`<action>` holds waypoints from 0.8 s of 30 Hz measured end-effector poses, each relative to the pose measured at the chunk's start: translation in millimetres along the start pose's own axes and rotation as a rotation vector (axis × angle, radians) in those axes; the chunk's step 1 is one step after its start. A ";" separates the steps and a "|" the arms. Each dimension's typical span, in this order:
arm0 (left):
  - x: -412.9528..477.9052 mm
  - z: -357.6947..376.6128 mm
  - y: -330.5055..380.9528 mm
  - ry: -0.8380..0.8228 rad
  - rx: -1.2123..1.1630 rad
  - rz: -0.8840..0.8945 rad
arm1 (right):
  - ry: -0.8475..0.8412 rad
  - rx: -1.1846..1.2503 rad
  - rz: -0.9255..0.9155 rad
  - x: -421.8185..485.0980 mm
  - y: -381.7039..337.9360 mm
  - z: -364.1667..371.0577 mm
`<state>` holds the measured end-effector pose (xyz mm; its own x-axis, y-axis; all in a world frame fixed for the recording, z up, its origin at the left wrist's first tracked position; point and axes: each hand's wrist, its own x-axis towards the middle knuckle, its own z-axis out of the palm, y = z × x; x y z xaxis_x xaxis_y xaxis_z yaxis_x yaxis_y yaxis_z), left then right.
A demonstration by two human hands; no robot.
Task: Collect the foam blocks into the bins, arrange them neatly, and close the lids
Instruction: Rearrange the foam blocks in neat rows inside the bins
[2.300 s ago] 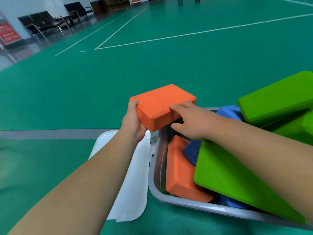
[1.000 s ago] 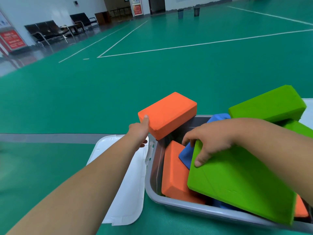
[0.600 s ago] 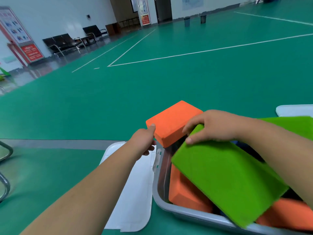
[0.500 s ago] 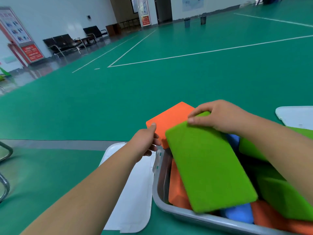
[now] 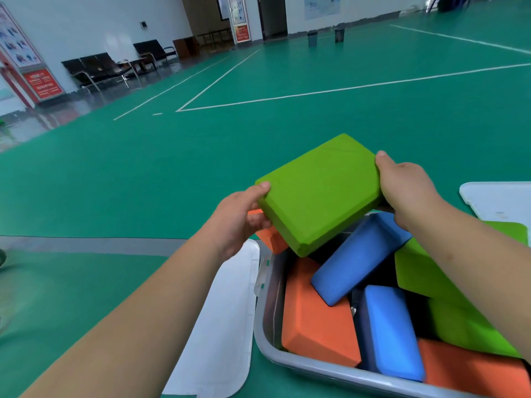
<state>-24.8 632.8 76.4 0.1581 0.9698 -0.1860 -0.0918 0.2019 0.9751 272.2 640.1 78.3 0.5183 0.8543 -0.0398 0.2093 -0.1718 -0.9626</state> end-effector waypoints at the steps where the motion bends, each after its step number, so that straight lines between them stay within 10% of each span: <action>1: 3.0 -1.2 1.9 0.075 -0.039 0.035 | -0.020 0.053 0.023 -0.3 -3.9 3.6; 8: 23.8 -14.7 -7.8 0.396 -0.149 0.125 | -0.109 -0.086 -0.107 -10.2 -11.8 35.1; 24: 40.8 -19.2 -27.4 0.404 0.266 -0.030 | -0.320 -0.340 -0.207 -4.0 0.2 59.8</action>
<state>-34.7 669.5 39.8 -0.2421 0.9504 -0.1954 0.1702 0.2399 0.9558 220.6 666.0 62.2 0.1687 0.9856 0.0117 0.5667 -0.0872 -0.8193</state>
